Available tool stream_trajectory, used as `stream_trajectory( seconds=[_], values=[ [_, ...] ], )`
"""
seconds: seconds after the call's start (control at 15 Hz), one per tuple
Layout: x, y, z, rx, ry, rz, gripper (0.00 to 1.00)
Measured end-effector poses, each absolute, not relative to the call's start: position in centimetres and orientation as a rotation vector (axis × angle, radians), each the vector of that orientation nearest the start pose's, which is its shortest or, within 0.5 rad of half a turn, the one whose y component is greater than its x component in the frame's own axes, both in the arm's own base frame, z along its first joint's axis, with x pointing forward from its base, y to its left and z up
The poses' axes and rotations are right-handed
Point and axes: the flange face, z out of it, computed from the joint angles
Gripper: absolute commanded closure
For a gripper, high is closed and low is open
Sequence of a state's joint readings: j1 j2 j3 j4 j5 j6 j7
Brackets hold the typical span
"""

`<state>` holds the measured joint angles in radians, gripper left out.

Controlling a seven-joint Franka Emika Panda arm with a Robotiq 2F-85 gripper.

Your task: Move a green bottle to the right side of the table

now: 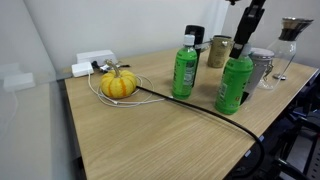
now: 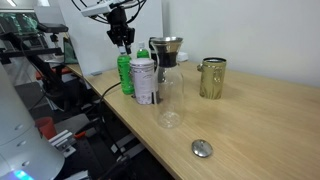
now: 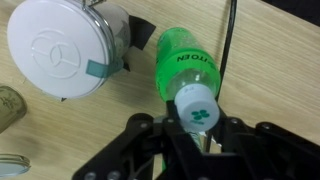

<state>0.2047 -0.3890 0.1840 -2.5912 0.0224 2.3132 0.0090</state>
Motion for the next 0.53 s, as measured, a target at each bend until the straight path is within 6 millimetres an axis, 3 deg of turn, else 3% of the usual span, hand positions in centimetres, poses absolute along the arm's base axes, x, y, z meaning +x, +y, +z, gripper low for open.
stream_trajectory(
  seconds=[0.2, 0.53],
  values=[
    [38.7, 15.7, 40.6, -3.111, -0.557, -0.212, 0.91],
    [40.1, 13.9, 44.1, -3.066, -0.478, -0.333, 0.91]
  ],
)
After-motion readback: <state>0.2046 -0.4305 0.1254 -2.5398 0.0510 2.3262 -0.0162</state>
